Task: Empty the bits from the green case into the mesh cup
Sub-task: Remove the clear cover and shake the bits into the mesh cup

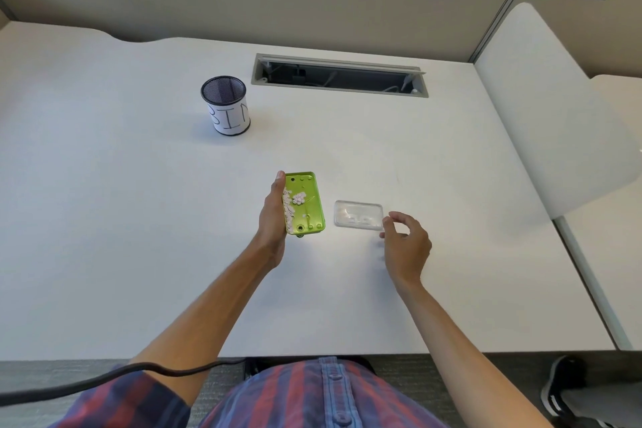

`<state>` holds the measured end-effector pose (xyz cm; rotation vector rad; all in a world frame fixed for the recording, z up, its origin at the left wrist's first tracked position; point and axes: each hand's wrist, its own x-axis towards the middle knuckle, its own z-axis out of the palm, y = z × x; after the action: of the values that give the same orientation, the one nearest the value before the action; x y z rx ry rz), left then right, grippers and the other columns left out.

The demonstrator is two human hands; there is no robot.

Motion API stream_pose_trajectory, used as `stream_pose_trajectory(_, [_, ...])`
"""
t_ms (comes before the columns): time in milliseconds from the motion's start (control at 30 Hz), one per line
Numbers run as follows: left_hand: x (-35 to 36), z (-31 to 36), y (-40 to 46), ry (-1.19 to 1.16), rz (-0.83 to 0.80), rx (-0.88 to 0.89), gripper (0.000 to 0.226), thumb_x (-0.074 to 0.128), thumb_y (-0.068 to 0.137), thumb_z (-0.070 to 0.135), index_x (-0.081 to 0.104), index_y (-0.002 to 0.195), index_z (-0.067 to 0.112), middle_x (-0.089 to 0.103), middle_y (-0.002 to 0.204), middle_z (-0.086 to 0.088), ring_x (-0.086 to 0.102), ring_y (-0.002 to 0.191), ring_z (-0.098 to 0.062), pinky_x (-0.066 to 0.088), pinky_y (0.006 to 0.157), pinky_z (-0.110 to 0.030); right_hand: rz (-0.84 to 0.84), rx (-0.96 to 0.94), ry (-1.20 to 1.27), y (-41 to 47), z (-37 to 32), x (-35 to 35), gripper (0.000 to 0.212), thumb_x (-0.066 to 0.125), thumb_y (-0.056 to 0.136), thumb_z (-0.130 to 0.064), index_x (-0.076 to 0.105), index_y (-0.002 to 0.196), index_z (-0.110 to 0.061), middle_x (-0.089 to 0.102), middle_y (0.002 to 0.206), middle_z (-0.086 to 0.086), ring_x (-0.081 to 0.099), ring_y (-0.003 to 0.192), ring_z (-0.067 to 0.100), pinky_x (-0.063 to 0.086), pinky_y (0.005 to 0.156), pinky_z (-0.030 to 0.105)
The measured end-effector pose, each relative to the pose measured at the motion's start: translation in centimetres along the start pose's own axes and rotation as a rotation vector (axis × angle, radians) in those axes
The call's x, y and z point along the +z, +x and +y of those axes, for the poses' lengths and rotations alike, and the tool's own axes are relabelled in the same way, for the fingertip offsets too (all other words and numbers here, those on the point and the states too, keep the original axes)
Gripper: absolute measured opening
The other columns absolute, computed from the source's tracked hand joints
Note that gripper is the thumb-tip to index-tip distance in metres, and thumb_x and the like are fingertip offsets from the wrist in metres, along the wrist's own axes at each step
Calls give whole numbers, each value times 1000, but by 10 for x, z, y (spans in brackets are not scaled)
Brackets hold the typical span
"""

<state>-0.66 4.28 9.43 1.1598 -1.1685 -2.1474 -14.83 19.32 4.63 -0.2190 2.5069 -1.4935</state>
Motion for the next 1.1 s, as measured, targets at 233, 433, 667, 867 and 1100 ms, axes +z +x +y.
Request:
stream_pose_trajectory(233, [12, 1, 2, 53, -61, 26, 66, 28, 100, 59, 60, 126, 7, 69, 107, -17, 66, 88, -28, 46, 56, -27, -447, 39, 362, -47, -56, 15, 21, 54, 98, -26, 74, 100, -18, 76, 91, -11, 72, 85, 8, 55, 65, 25])
stream_pose_trajectory(433, [20, -6, 5, 84, -44, 48, 53, 30, 100, 58, 70, 101, 22, 79, 92, -4, 75, 89, -22, 57, 81, -37, -764, 428, 699, -64, -79, 26, 40, 43, 100, -48, 69, 117, -23, 75, 112, 0, 70, 99, 12, 57, 89, 39])
stream_pose_trajectory(667, [20, -7, 12, 168, -2, 102, 59, 30, 95, 61, 70, 104, 18, 76, 102, -12, 73, 97, -28, 56, 91, -46, -762, 438, 702, -59, -83, 26, 38, 46, 100, -44, 68, 118, -19, 74, 112, 4, 68, 97, 14, 58, 87, 41])
stream_pose_trajectory(867, [16, -1, 21, 228, -56, 153, 54, 28, 100, 55, 71, 97, 22, 78, 90, -2, 74, 88, -17, 53, 83, -35, -785, 452, 744, -49, -91, 27, 31, 51, 98, -40, 70, 107, -19, 75, 97, 3, 69, 79, 14, 57, 67, 29])
stream_pose_trajectory(1100, [-5, 23, 67, 373, 184, 326, 43, 44, 96, 57, 55, 111, 18, 60, 123, -4, 56, 109, -13, 40, 81, -22, -753, 441, 786, -40, -99, 28, 37, 53, 95, -40, 64, 117, -13, 73, 95, 8, 69, 82, 20, 57, 60, 29])
